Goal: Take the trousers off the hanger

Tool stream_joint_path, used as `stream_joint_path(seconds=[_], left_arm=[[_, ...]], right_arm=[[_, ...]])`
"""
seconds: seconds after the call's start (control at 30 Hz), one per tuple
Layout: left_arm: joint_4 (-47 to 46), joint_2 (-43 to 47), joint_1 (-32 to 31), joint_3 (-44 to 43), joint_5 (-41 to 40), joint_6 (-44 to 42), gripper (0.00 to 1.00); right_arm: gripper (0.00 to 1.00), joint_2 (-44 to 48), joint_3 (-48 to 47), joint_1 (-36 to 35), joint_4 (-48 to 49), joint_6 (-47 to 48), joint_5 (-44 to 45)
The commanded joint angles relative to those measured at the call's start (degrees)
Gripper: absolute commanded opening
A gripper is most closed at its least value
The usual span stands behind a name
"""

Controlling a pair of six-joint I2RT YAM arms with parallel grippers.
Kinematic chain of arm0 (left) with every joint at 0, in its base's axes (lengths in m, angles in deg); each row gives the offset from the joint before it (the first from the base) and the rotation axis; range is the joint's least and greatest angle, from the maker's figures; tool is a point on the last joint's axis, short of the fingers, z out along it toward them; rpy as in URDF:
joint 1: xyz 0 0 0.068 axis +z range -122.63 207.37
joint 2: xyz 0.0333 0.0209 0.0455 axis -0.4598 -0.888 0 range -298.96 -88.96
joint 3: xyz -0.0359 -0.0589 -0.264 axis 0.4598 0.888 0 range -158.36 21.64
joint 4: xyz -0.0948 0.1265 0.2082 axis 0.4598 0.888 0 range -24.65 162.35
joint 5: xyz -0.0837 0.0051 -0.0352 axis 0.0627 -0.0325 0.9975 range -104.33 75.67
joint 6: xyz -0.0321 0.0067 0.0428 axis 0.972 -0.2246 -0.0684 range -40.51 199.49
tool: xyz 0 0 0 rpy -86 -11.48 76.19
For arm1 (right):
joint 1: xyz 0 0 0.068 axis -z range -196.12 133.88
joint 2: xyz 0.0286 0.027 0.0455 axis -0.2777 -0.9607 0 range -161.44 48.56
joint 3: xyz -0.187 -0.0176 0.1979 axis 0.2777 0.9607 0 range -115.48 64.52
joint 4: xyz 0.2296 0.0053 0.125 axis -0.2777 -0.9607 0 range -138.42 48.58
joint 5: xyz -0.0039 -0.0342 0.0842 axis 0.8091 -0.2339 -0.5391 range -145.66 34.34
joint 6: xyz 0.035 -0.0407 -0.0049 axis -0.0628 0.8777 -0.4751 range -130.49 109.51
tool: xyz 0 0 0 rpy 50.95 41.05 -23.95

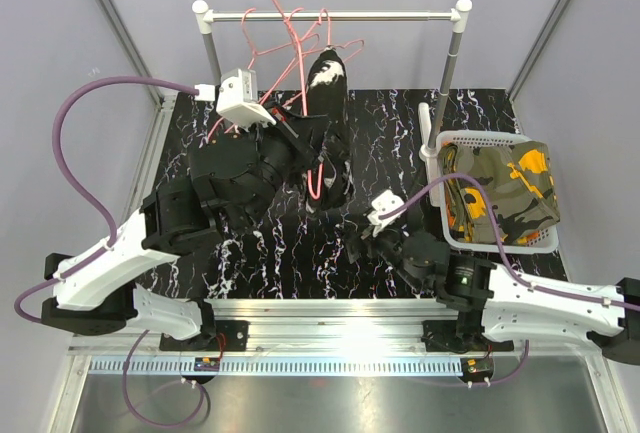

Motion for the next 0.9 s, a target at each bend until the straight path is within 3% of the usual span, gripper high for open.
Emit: stream_joint_path(seconds=[0.0,0.23,0.4,0.87], left_arm=[[-12.1,1.6,-0.5,-3.7,-2.2,1.1,0.00],[-12.1,2.6,-0.9,-2.7,-1.2,2.3,0.00],[-12.3,2.8,-1.0,-2.1,-0.7,2.6,0.00],[-10.1,1.7,-1.1,-4.6,-1.0,1.8,0.00]], right_arm=[[1.00,-2.0,-2.3,-0.3,8.3,2.3,0.9],[0.99,-5.4,-2.7,-0.1,20.0,12.4,8.7],[1.00,-6.3,-4.6,2.2,21.0,18.1,8.4],[0.99,-2.3,-10.2,8.7,2.4,19.9,-4.1]])
